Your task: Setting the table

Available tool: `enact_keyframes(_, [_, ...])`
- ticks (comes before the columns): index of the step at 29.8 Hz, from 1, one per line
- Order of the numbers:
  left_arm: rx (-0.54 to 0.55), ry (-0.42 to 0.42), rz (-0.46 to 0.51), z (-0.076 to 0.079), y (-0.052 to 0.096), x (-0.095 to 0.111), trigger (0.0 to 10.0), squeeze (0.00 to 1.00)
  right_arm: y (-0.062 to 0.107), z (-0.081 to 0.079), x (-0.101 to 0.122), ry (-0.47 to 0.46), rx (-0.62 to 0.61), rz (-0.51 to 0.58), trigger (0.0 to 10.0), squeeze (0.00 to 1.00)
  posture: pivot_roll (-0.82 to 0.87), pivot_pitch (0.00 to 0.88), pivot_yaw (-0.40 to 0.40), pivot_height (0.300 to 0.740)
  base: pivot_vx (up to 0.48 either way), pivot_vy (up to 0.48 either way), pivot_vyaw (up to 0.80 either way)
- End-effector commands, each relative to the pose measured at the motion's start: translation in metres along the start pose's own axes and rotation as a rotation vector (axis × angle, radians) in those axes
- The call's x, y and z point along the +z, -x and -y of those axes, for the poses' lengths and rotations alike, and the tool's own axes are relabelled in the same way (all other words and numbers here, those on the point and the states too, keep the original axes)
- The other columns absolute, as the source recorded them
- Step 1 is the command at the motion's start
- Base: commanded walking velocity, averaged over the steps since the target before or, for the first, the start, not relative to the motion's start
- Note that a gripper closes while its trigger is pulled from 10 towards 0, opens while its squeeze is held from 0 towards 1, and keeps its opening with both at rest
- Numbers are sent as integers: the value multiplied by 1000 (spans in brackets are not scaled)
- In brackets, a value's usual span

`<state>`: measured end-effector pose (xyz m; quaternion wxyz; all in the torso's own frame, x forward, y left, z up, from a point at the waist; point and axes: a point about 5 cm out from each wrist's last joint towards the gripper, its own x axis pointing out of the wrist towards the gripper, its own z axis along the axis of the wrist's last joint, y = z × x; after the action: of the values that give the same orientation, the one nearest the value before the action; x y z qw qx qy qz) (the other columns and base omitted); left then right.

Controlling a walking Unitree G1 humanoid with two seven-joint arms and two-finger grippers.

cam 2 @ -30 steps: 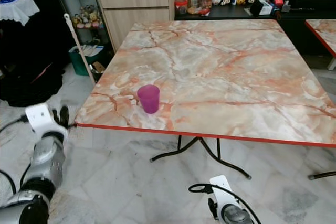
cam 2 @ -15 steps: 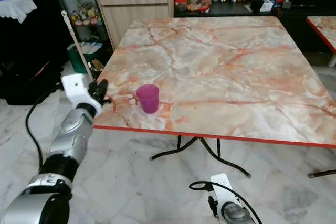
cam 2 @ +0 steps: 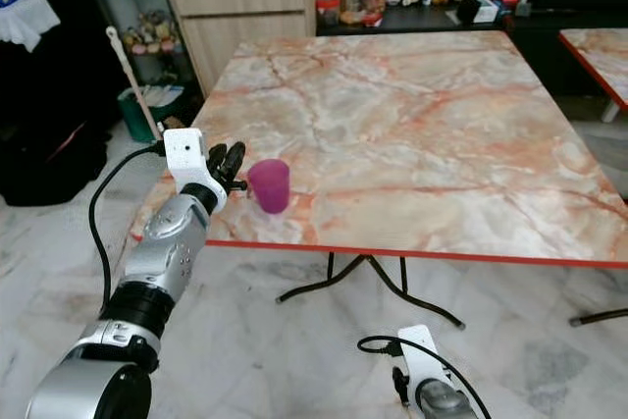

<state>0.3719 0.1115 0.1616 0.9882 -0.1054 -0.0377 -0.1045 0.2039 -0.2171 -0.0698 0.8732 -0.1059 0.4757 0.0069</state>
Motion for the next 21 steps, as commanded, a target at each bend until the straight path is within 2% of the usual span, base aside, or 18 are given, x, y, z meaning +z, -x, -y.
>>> enact_keyframes(1, [13, -25, -5, -6, 2, 2, 10000, 0, 0, -4, 2, -17, 13, 5, 10000, 0, -82, 0, 93, 740, 0, 0, -475])
enact_keyframes(8, [23, -33, -9, -10, 3, 4, 10000, 0, -1, -5, 2, -21, 18, 9, 10000, 0, -80, 0, 96, 740, 0, 0, -504])
enact_keyframes(14, [26, -46, -21, -11, 4, 3, 10000, 0, -1, -5, 3, -21, 22, 9, 10000, 0, -78, 0, 97, 740, 0, 0, 0])
enact_keyframes(21, [25, -55, -28, -11, 4, 2, 10000, 0, -1, -6, 2, -17, 28, 8, 10000, 0, -78, 0, 99, 740, 0, 0, -685])
